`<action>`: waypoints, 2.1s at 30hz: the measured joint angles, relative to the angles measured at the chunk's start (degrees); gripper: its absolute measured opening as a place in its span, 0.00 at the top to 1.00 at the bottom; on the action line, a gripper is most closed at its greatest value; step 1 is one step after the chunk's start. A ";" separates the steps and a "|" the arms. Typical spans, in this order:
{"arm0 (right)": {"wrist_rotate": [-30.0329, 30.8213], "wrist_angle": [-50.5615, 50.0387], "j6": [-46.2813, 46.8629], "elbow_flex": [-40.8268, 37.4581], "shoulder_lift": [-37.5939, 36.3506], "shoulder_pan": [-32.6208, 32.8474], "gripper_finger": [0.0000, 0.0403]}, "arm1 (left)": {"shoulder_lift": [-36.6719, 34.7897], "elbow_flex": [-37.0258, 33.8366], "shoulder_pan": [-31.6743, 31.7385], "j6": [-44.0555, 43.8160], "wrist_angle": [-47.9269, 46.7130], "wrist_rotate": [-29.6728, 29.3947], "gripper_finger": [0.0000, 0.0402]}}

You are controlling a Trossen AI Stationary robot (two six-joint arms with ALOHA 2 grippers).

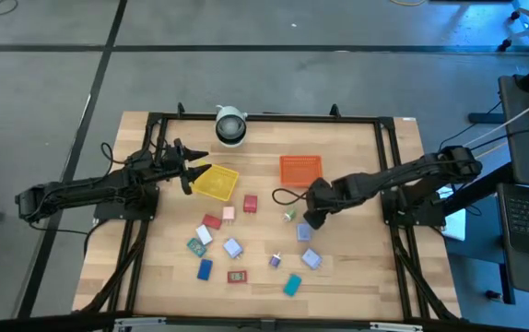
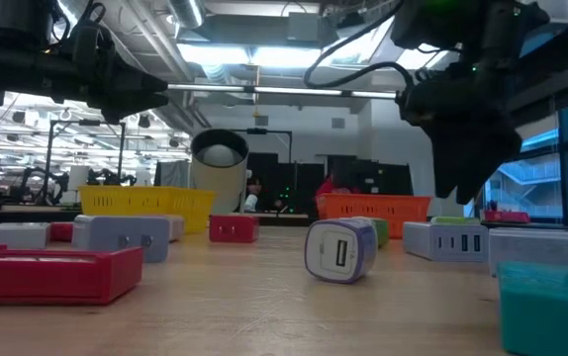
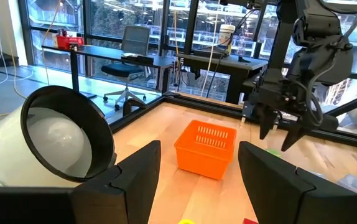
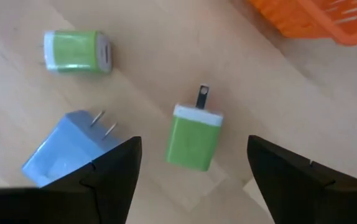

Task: Pick & Place Office items
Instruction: Put the right green charger adapter into the orange bin

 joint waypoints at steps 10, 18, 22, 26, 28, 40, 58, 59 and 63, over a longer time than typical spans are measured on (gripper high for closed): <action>0.30 1.50 -1.35 -0.04 5.72 -0.28 0.27 | 0.01 0.02 0.00 -0.17 -0.54 0.00 0.47; 0.12 4.57 -1.55 -0.04 9.68 -0.28 0.27 | 0.00 0.02 0.00 -0.13 -0.94 0.00 0.47; 0.30 4.53 -1.58 -0.09 9.77 -0.28 0.29 | 0.02 0.02 0.00 -0.04 -1.55 0.00 0.47; 0.30 4.46 -2.84 -0.09 9.77 -0.28 0.36 | 0.02 0.04 0.00 -0.01 -1.74 0.00 0.47; 0.11 4.46 -3.05 -0.09 9.77 -0.28 0.41 | 0.02 0.04 0.00 -0.01 -1.74 0.00 0.47; -1.47 4.31 -3.51 -0.04 9.73 -0.30 0.63 | 0.01 0.04 0.00 -0.01 -1.74 -0.01 0.47; 2.17 1.35 -5.52 -0.09 -1.86 -0.30 0.63 | 0.02 0.04 0.00 -0.01 -1.85 -0.02 0.47; 2.86 1.54 -5.86 -0.09 -3.70 -0.30 0.63 | 0.02 0.04 0.00 -0.01 -1.85 -0.02 0.47; 6.23 1.43 -6.71 -0.09 -10.99 -0.61 0.63 | 0.02 0.04 -0.01 -0.01 -1.81 -0.06 0.47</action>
